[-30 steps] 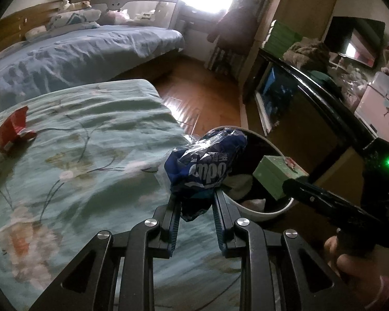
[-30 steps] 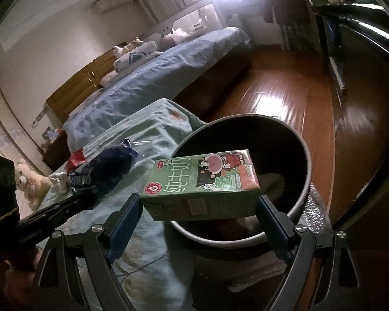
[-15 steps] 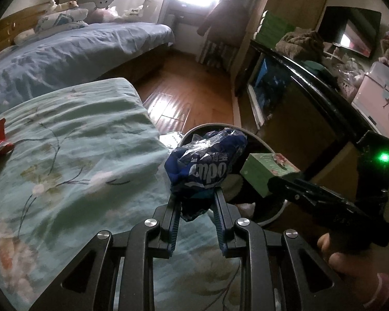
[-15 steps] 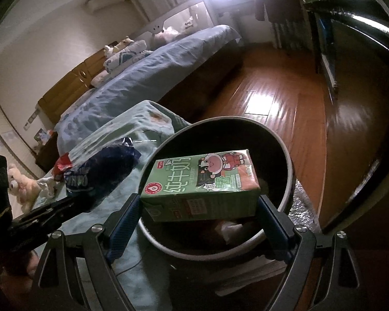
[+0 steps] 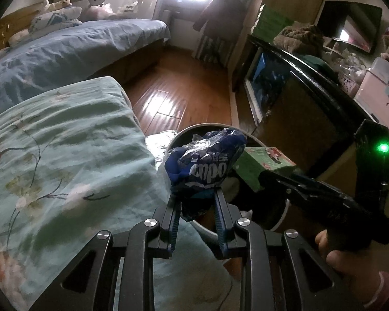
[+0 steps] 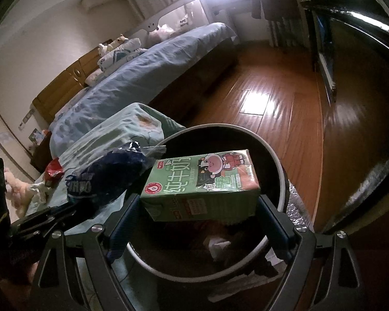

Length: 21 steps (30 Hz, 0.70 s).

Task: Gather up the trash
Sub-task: 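Carry the blue wrapper and green milk carton over the black bin, then open both tools to drop the wrapper and carton into the bin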

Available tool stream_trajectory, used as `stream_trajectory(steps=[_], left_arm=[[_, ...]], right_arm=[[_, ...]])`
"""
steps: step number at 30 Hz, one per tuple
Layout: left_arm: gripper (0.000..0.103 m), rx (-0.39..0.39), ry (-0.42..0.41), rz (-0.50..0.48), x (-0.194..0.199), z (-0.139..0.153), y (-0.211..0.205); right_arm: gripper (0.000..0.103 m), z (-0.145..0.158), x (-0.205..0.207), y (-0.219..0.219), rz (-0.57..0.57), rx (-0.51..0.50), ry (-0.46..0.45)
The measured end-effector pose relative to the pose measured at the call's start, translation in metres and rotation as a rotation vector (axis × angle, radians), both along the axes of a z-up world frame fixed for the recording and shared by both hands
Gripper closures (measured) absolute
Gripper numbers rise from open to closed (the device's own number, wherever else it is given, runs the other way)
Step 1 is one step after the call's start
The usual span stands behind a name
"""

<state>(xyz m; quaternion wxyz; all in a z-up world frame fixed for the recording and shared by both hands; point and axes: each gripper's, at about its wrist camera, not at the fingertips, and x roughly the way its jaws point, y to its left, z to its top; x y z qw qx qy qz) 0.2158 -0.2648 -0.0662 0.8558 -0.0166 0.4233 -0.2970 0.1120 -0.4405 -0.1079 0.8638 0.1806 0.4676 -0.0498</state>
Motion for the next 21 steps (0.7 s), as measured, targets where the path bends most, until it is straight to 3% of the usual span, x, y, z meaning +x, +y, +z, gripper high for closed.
stream_trajectory(steps=[11, 14, 18, 21], left_arm=[[0.079, 0.006, 0.013, -0.011, 0.010, 0.000, -0.012], [0.074, 0.001, 0.013, -0.017, 0.011, 0.000, -0.014], [0.050, -0.003, 0.011, -0.014, 0.007, 0.001, -0.011], [0.050, -0.008, 0.005, -0.013, 0.002, 0.002, -0.004]], right_arm=[[0.014, -0.001, 0.006, -0.006, 0.004, -0.007, 0.014], [0.013, -0.001, 0.006, -0.007, 0.003, 0.001, 0.015], [0.013, 0.000, 0.005, -0.009, -0.015, 0.016, 0.016], [0.013, 0.003, 0.001, -0.007, -0.028, 0.027, 0.006]])
